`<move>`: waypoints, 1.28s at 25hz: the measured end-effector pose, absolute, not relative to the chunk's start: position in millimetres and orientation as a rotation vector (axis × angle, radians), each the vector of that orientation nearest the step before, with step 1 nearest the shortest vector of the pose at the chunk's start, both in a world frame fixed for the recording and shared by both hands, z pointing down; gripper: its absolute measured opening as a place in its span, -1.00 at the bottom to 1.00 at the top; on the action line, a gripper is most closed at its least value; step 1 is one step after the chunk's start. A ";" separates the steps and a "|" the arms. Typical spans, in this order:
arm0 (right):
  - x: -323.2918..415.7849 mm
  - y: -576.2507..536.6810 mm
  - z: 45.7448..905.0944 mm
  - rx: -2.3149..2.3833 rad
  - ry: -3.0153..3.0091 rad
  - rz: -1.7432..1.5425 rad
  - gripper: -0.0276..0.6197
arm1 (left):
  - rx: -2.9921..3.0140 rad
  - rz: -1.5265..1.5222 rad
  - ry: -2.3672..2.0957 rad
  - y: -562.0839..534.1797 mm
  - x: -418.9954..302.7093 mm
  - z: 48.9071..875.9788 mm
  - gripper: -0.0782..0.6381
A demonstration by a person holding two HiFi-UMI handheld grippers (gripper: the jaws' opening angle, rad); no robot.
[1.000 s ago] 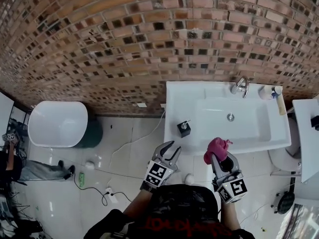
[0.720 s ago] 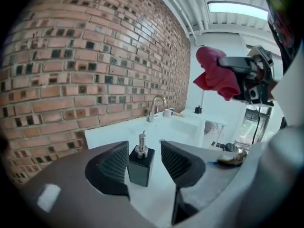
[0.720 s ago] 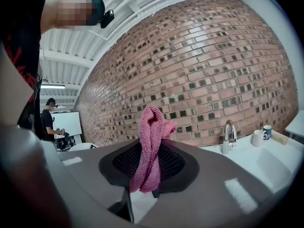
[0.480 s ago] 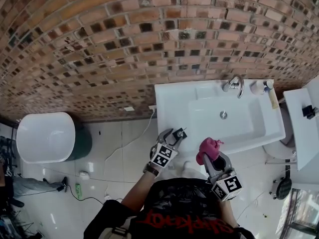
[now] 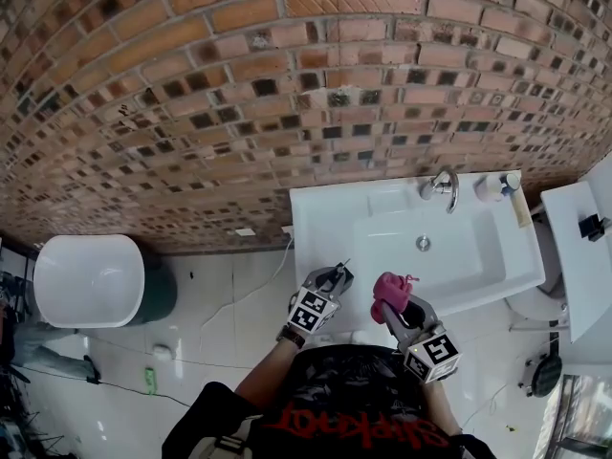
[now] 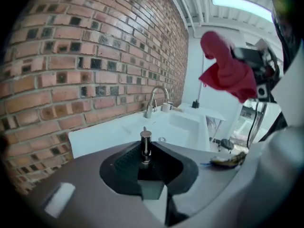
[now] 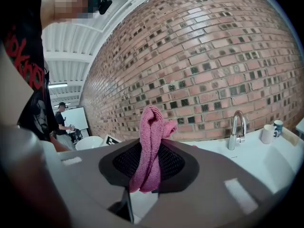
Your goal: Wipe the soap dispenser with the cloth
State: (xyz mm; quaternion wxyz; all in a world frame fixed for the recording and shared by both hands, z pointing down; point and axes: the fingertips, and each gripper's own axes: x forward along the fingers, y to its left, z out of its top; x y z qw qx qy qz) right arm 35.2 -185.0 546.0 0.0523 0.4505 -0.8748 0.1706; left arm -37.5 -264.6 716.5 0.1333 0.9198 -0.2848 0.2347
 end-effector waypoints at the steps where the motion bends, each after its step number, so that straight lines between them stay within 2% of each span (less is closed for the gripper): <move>1: 35.8 -187.8 546.5 1.356 -2.662 0.507 -0.64 | 2.650 0.628 -0.824 -265.6 -40.0 703.9 -0.61; 8: 16.3 -198.8 539.1 1.236 -2.766 0.487 -0.64 | 2.606 0.257 -0.827 -272.5 -47.6 574.1 -0.61; 12: -2.4 -211.8 500.7 1.151 -3.019 0.737 -0.64 | 2.500 0.040 -0.836 -274.6 -52.6 512.6 -0.61; 17: -8.6 -215.7 488.7 1.145 -3.073 0.777 -0.64 | 2.494 -0.171 -0.802 -259.9 -50.7 455.9 -0.61; 32: 24.9 -211.7 548.7 1.317 -2.893 0.913 -0.64 | 2.532 -0.428 -0.608 -244.1 -78.5 384.2 -0.59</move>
